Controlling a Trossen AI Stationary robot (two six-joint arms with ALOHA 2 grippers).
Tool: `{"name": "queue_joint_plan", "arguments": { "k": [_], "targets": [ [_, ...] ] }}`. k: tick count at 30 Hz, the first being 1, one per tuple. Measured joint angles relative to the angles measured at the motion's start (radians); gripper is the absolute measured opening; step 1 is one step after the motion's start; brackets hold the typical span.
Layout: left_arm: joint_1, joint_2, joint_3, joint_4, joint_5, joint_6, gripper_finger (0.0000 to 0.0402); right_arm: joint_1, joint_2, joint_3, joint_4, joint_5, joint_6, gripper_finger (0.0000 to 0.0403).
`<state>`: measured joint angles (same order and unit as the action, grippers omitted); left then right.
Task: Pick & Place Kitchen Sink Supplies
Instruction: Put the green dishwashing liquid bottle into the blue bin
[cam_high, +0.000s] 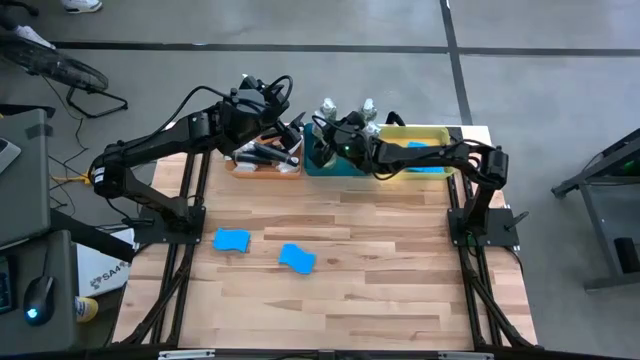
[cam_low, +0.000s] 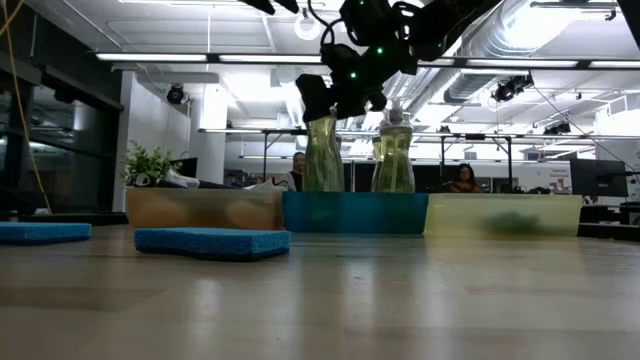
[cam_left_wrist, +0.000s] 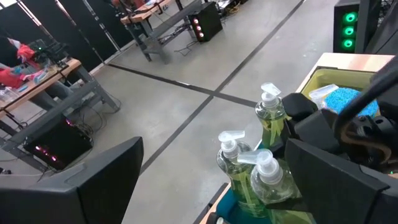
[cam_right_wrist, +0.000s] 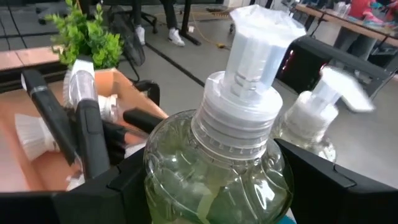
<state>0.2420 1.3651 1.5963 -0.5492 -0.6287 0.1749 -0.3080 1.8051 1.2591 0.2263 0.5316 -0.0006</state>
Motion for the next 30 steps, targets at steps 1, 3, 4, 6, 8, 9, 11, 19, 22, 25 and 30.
{"name": "queue_joint_plan", "arguments": {
  "k": [1,3,4,6,8,9,11,19,22,25,30],
  "targets": [
    [0.000,0.000,0.000,0.000,0.000,0.000,0.0385,0.000,0.006,0.000,0.001,-0.001,0.000,0.0271],
    [0.000,0.000,0.000,0.000,0.000,0.000,0.0385,0.000,0.013,0.000,0.001,-0.004,0.007,0.0271],
    [0.000,0.000,0.000,0.000,0.001,0.000,0.0385,0.000,0.013,0.000,-0.007,-0.004,0.014,0.0271],
    [0.000,0.000,0.000,0.000,0.000,0.000,0.0385,0.000,0.019,0.000,0.000,0.008,0.017,0.0271],
    [0.000,0.000,0.000,0.000,-0.001,0.000,0.0385,-0.002,0.023,0.000,0.002,-0.003,0.026,0.0271],
    [0.000,0.000,0.000,0.000,-0.001,0.000,0.0385,-0.002,0.029,0.000,0.000,-0.003,0.025,0.0271],
    [0.000,0.000,0.000,0.000,-0.001,0.000,0.0385,-0.002,0.036,0.000,-0.002,-0.008,0.028,0.0271],
    [0.000,0.000,0.000,0.000,-0.002,0.000,0.0385,-0.009,0.037,-0.001,-0.006,-0.012,0.027,0.0271],
    [0.000,0.000,0.000,0.000,-0.002,-0.001,0.0385,-0.016,0.040,-0.001,-0.003,-0.017,0.054,0.0271],
    [0.000,0.000,0.000,0.000,-0.002,-0.003,0.0385,-0.020,0.048,-0.001,-0.002,-0.011,0.071,0.0271],
    [0.000,0.000,0.000,0.000,-0.001,-0.014,0.0385,-0.020,0.054,0.000,0.000,-0.012,0.072,0.0271]
  ]
}}
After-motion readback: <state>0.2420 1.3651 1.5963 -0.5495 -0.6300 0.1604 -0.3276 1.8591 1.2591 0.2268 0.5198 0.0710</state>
